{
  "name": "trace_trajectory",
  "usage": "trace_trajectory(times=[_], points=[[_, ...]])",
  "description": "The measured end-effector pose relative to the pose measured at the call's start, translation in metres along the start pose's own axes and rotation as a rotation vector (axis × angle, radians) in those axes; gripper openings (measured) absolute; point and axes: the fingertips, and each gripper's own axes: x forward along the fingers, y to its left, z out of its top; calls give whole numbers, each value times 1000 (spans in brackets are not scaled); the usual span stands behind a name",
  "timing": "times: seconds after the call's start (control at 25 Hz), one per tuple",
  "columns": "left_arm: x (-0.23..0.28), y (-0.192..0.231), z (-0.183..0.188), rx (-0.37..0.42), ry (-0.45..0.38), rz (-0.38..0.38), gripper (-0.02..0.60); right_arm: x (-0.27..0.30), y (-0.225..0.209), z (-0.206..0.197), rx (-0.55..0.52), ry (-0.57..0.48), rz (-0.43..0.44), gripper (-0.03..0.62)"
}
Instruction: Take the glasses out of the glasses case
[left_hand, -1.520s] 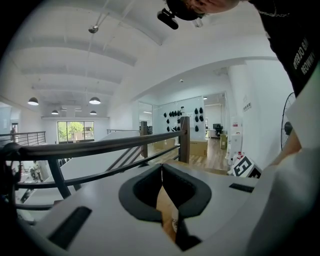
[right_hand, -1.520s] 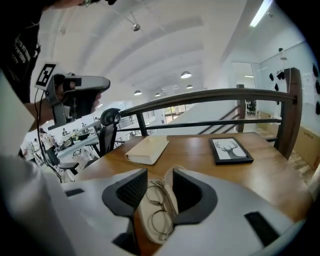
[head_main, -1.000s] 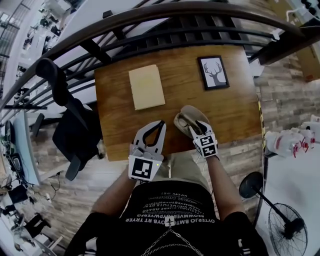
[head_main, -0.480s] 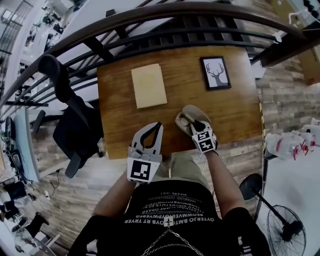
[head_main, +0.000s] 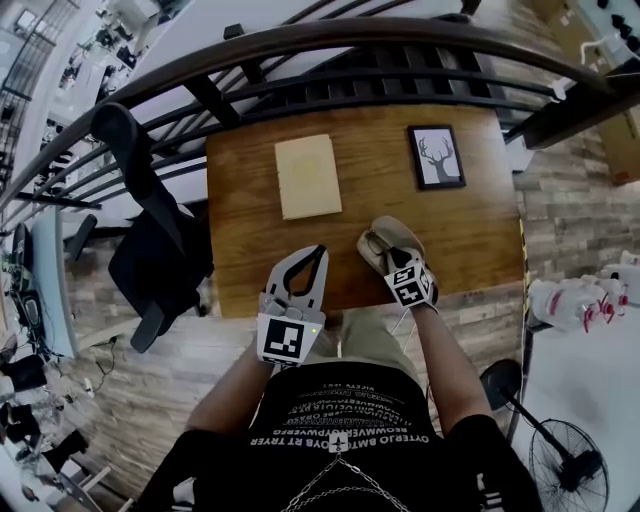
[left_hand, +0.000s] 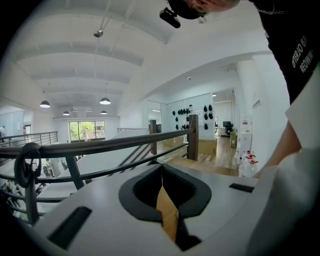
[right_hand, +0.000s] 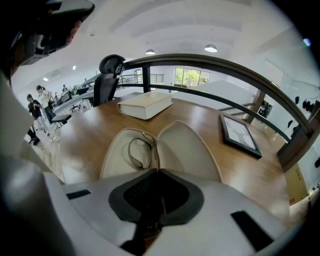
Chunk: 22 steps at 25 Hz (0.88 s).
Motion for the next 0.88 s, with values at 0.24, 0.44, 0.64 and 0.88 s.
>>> trace_trajectory(times=[0.24, 0.44, 0.64, 0.88], points=[[-10, 7, 7, 5, -10, 6, 29, -23, -1, 10, 14, -75, -40, 29], [-21, 9, 10, -2, -19, 1, 28, -50, -8, 24, 77, -136, -80, 29], [-30, 7, 17, -3, -45, -12, 29, -78, -12, 34, 137, -201, -106, 29], [-40, 7, 24, 6, -69, -28, 28, -114, -4, 42, 182, -281, -135, 29]])
